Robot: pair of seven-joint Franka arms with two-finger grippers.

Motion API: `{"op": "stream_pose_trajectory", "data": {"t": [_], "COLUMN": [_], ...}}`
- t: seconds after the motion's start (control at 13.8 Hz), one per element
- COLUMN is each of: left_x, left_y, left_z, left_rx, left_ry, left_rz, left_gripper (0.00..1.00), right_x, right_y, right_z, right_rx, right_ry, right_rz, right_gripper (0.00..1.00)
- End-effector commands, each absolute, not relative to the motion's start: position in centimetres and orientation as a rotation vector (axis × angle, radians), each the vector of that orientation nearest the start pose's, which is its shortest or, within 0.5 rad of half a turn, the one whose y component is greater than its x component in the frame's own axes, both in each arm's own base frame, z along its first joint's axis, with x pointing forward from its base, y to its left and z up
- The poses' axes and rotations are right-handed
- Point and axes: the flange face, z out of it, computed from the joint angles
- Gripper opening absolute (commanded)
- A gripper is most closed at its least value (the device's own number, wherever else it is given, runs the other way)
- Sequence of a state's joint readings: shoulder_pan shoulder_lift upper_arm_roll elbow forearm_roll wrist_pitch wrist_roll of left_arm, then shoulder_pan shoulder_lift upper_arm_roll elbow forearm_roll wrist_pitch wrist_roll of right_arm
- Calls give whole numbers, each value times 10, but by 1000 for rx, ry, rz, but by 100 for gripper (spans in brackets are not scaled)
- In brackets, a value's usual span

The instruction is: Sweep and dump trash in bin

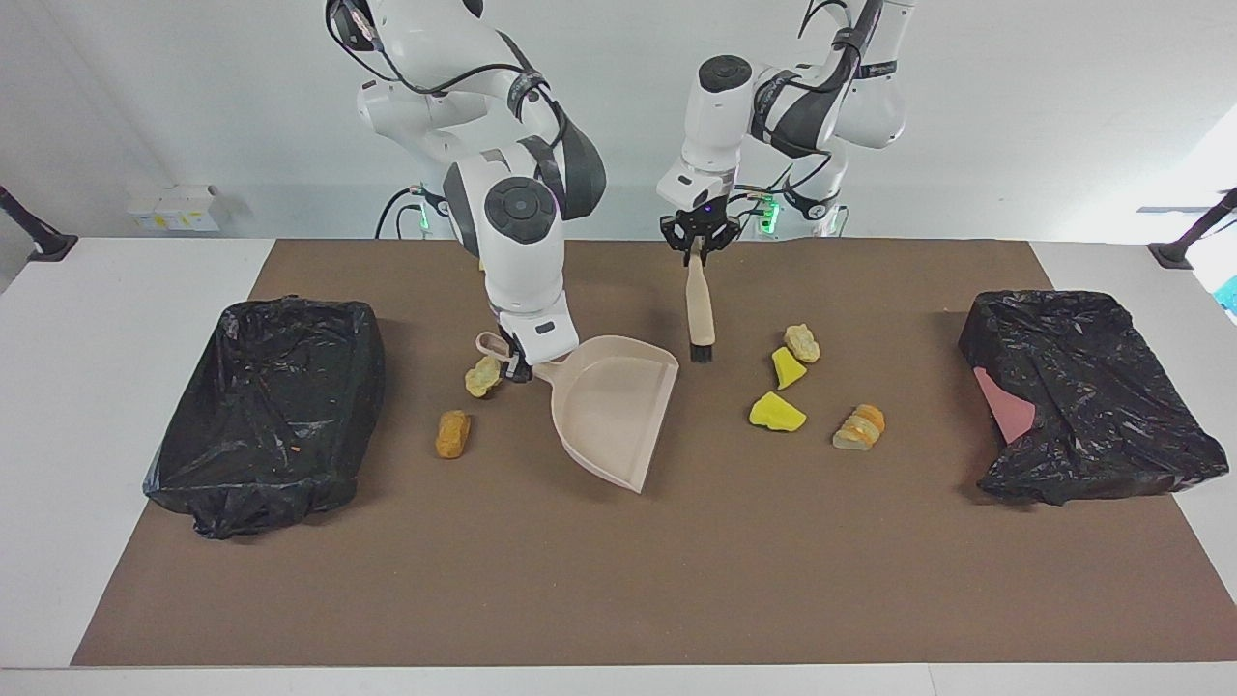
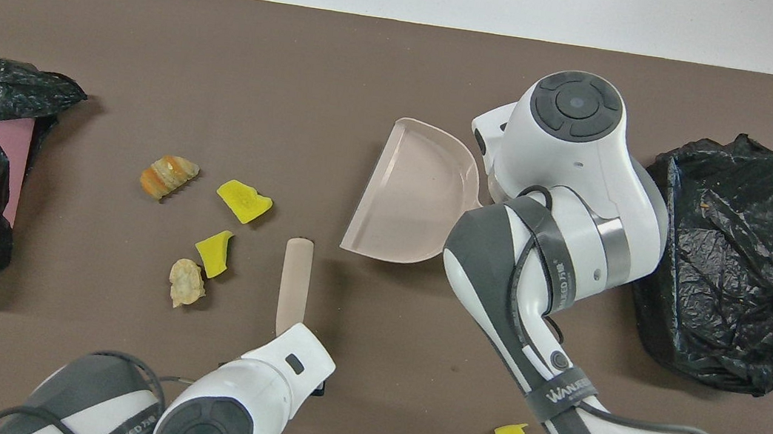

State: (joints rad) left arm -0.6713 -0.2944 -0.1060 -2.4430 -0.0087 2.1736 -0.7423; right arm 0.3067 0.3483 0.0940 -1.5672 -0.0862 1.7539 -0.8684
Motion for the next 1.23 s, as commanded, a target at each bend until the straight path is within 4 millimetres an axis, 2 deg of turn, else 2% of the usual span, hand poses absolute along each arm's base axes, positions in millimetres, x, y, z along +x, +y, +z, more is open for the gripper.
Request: {"op": "stream_pose_trajectory", "data": {"t": [0.0,0.22,0.36,0.43,0.51,0.58,0.72,0.87,1.16], "left_x": [340,364,368,368,363,359,337,329,337], "left_y": [-281,-239,-209,-195,-187,-176,-157,-155,-184], "left_z": [422,414,406,401,399,395,367,360,345], "left_rx": [-3089,-3037,-2989,-2954,-2935,-2918,-2863,-2878,-2984], "left_ry": [-70,-217,-324,-421,-458,-492,-495,-515,-480], "left_rz": [-65,-31,44,84,101,122,218,204,179], "left_gripper": [0,0,0,0,0,0,0,0,0], "right_x": [588,578,573,565,558,556,556,555,557], "right_y": [237,252,256,271,282,283,283,282,283], "right_z": [426,414,402,395,388,383,382,380,382], "right_rx": [-2463,-2431,-2415,-2384,-2362,-2358,-2357,-2356,-2361], "right_ry": [-1998,-2060,-2101,-2151,-2189,-2206,-2220,-2220,-2231], "right_rz": [270,300,311,288,282,285,289,294,278], "right_gripper": [0,0,0,0,0,0,0,0,0]}}
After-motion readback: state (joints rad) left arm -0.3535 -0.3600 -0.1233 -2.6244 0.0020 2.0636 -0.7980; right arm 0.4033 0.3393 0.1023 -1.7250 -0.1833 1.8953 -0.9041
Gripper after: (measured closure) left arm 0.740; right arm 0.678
